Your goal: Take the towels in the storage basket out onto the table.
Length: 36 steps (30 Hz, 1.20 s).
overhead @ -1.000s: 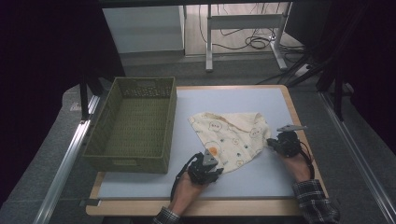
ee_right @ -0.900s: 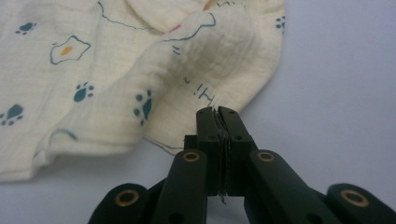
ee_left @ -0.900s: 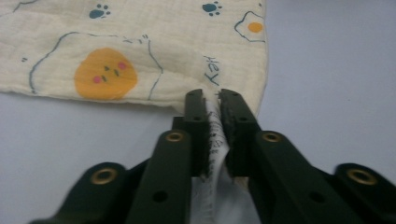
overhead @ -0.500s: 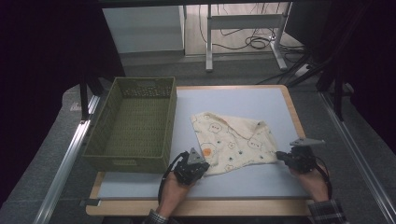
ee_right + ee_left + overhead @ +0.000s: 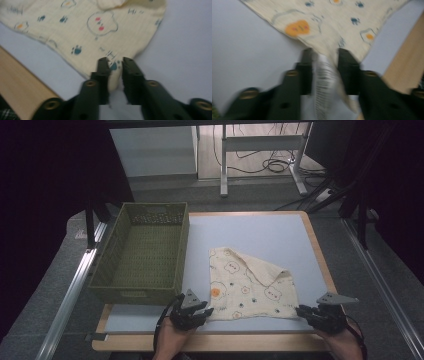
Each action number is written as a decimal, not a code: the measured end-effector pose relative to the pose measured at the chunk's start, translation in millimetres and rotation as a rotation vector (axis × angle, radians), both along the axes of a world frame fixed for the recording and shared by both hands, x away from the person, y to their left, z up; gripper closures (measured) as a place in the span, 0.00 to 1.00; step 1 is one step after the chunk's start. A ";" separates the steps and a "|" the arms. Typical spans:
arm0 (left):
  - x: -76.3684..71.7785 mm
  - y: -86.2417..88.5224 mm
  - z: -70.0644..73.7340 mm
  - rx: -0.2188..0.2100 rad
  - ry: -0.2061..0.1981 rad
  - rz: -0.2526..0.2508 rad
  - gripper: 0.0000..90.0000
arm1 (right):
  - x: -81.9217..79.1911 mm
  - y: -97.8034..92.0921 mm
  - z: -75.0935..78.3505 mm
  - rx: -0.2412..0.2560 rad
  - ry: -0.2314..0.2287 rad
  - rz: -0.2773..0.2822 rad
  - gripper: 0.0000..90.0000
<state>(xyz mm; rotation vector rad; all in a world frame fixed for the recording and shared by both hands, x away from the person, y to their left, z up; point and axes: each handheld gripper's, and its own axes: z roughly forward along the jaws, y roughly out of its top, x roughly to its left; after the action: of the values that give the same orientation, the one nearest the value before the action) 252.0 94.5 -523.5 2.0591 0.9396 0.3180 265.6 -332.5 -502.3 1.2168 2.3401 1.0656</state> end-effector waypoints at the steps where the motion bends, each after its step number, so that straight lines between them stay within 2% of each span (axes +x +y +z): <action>1: 2.0 -1.2 1.0 -0.006 -0.008 0.011 0.57 | 3.8 0.3 4.2 0.010 -0.007 -0.005 0.76; 3: 6.6 -5.6 1.0 -0.003 -0.016 0.024 0.46 | 15.0 4.8 11.0 0.027 -0.023 0.002 0.75; 5: 11.0 -10.9 -1.9 0.031 -0.024 0.041 0.37 | 28.9 15.2 14.6 0.038 -0.029 0.022 0.75; 6: 12.7 -13.1 -4.0 0.042 -0.024 0.043 0.36 | 36.4 21.8 14.9 0.043 -0.032 0.036 0.75; 7: 12.7 -13.1 -4.0 0.042 -0.024 0.043 0.34 | 36.4 21.8 14.9 0.043 -0.032 0.036 0.75; 8: 15.2 -16.7 -8.3 0.060 -0.028 0.045 0.32 | 51.6 36.5 13.5 0.043 -0.033 0.059 0.74; 14: 19.1 -18.7 -19.3 0.131 -0.031 0.058 0.26 | 86.3 76.6 0.0 0.004 -0.034 0.117 0.69; 15: 19.6 -18.0 -21.3 0.128 -0.031 0.057 0.24 | 90.2 81.5 -2.7 -0.014 -0.039 0.125 0.67; 17: 20.8 -15.4 -23.5 0.095 -0.016 0.064 0.23 | 96.3 89.4 -7.8 -0.055 -0.049 0.132 0.67; 18: 20.8 -15.4 -23.5 0.095 -0.016 0.064 0.23 | 96.3 89.4 -7.8 -0.055 -0.049 0.132 0.67; 19: 21.3 -14.8 -24.1 0.089 -0.011 0.066 0.22 | 100.9 93.8 -12.9 -0.088 -0.057 0.130 0.67; 21: 21.4 -15.0 -24.3 0.088 -0.012 0.066 0.22 | 104.0 96.3 -17.4 -0.120 -0.062 0.130 0.68; 22: 21.5 -15.0 -24.5 0.086 -0.010 0.067 0.22 | 104.6 97.2 -19.3 -0.146 -0.069 0.128 0.70; 24: 21.7 -14.5 -24.9 0.081 -0.007 0.067 0.22 | 104.4 97.8 -20.2 -0.140 -0.080 0.129 0.81; 26: 21.6 -14.4 -25.0 0.080 -0.008 0.068 0.22 | 103.8 98.9 -19.9 -0.153 -0.085 0.128 0.92; 27: 21.6 -14.3 -25.1 0.079 -0.007 0.068 0.22 | 103.8 99.7 -19.2 -0.163 -0.084 0.124 0.95; 29: 21.6 -14.2 -25.1 0.079 -0.007 0.068 0.22 | 105.0 101.7 -16.3 -0.190 -0.081 0.121 0.96; 31: 21.7 -14.2 -25.1 0.079 -0.006 0.067 0.22 | 109.5 101.8 -8.5 -0.219 -0.100 0.118 0.96; 32: 21.7 -14.2 -25.1 0.079 -0.006 0.067 0.22 | 109.5 101.8 -8.5 -0.219 -0.100 0.118 0.96; 33: 22.0 -14.3 -25.0 0.079 -0.005 0.067 0.22 | 119.8 98.5 7.1 -0.220 -0.139 0.091 0.96; 35: 22.6 -14.4 -24.7 0.082 -0.003 0.066 0.21 | 137.4 91.9 27.2 -0.205 -0.180 0.041 0.95; 36: 23.1 -14.3 -24.4 0.084 0.000 0.066 0.21 | 148.0 87.1 36.5 -0.204 -0.207 -0.001 0.90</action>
<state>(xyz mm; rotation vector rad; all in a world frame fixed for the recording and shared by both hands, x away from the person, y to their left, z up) 275.1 80.2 -547.9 2.1074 1.0106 0.3991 413.6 -245.4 -465.7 0.9845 2.2253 0.8806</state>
